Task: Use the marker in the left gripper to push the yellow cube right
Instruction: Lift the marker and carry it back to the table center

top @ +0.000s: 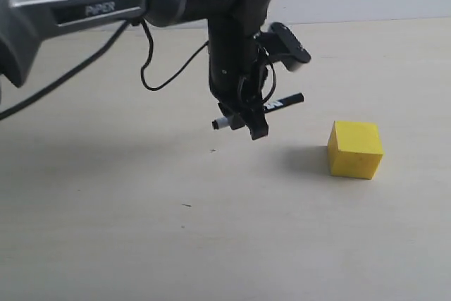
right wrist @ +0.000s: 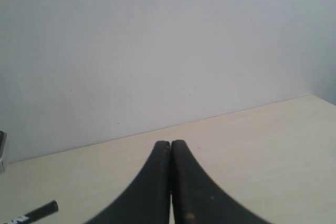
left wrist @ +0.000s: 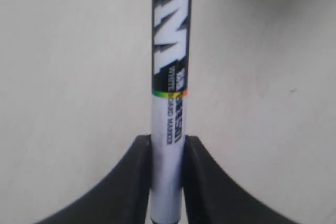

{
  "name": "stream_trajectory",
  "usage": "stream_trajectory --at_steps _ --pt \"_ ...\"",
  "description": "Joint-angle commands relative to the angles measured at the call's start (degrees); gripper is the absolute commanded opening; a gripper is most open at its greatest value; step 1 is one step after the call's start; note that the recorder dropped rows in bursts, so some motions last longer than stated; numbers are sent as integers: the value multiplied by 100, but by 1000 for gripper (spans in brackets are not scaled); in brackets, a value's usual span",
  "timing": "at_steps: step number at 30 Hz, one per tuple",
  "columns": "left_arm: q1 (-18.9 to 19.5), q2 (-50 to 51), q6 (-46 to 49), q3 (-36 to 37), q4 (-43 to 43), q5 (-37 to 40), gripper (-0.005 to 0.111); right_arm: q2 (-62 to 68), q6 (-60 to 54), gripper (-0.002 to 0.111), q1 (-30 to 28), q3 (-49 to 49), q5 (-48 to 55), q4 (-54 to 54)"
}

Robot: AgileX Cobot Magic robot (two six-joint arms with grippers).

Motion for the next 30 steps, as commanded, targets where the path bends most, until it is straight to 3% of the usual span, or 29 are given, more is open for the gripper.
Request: stream_trajectory --at_steps 1,3,9,12,15,19,26,30 --pt "245 -758 -1370 841 68 50 0 -38 -14 0 -21 26 -29 -6" --pt "245 -1272 -1944 1663 68 -446 0 -38 -14 0 -21 26 -29 -6" --pt "143 -2814 -4206 4251 -240 -3116 0 -38 -14 0 -21 26 -29 -6" --pt "89 -3161 -4347 4832 -924 -3182 0 -38 -14 0 -21 26 -29 -6" --pt "78 -3256 -4330 5039 -1704 -2863 0 -38 -14 0 -21 26 -29 -6" --pt "55 -3123 -4678 5097 -2202 -3160 0 -38 -14 0 -21 26 -29 -6" --pt "-52 -2684 -5410 5097 -2194 -4123 0 -38 -14 0 -21 26 -29 -6" --pt "121 -2343 -5411 4896 -2108 -4109 0 -38 -14 0 -21 26 -29 -6"
